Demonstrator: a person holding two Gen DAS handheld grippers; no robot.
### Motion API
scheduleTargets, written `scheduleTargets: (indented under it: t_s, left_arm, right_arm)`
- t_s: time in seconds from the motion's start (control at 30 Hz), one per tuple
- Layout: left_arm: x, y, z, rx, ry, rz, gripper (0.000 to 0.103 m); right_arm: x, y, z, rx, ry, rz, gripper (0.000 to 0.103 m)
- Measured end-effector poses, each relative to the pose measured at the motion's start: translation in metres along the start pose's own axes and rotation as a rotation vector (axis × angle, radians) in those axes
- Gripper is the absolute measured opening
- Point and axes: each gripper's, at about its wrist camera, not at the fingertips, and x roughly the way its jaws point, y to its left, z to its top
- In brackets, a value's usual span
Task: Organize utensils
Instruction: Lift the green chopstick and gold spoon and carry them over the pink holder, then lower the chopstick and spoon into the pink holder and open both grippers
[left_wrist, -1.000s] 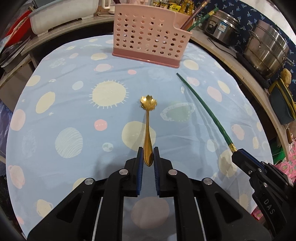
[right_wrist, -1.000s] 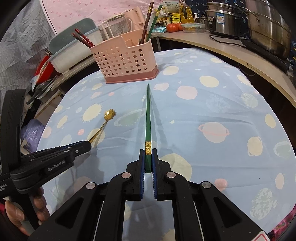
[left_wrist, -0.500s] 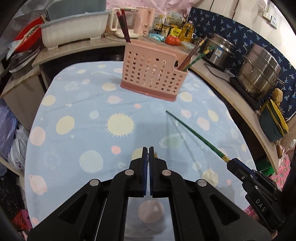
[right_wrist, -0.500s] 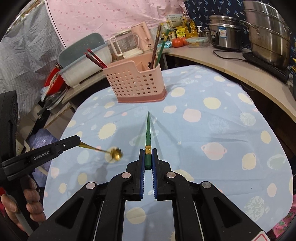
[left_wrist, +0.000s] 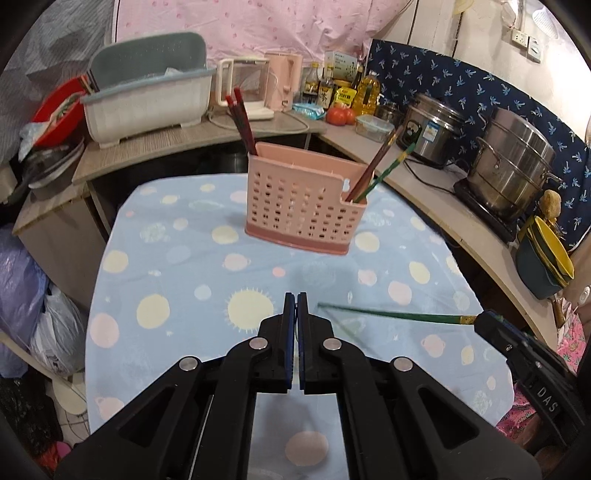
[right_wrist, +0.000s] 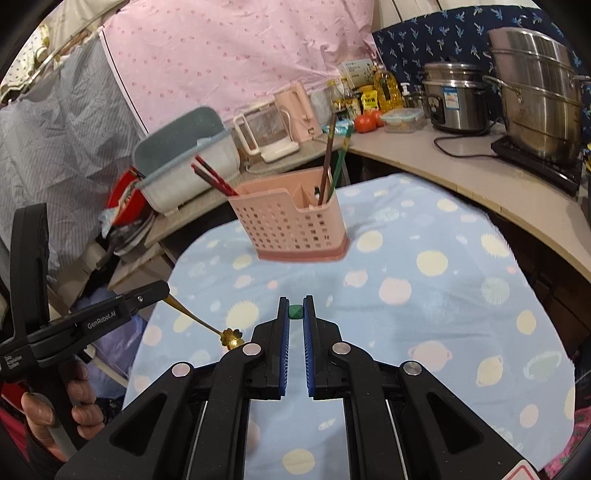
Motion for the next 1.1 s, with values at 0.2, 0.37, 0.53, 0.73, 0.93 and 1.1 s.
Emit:
scheduleTargets:
  t_s: [0.2, 0.37, 0.53, 0.73, 0.93, 1.1]
  left_arm:
    - [-0.012, -0.006, 0.041, 0.031, -0.055, 0.003, 0.001]
    - [-0.017, -0.01, 0.082, 0.053, -0.114, 0.012, 0.001]
    - [-0.012, -0.013, 0.124, 0.064, -0.156, 0.011, 0.001]
    - [0.002, -0.01, 0.171, 0.072, -0.199, 0.04, 0.001]
    - [0.035, -0.003, 0.205, 0.085, -0.197, 0.091, 0.001]
    - [0.073, 0.007, 0.211, 0.081, -0.146, 0.105, 0.001]
  right_arm:
    - [-0.007, 0.008, 0.045, -0.035, -0.081, 0.003, 0.007]
    - [-0.011, 0.017, 0.092, -0.071, -0.166, 0.0, 0.007]
    - [-0.004, 0.028, 0.14, -0.081, -0.254, -0.003, 0.007]
    - [0.017, 0.037, 0.191, -0.074, -0.325, -0.015, 0.007]
    - [0.052, 0.043, 0.227, -0.056, -0.348, -0.016, 0.007]
    - [0.091, 0.044, 0.239, -0.056, -0.321, -0.019, 0.007]
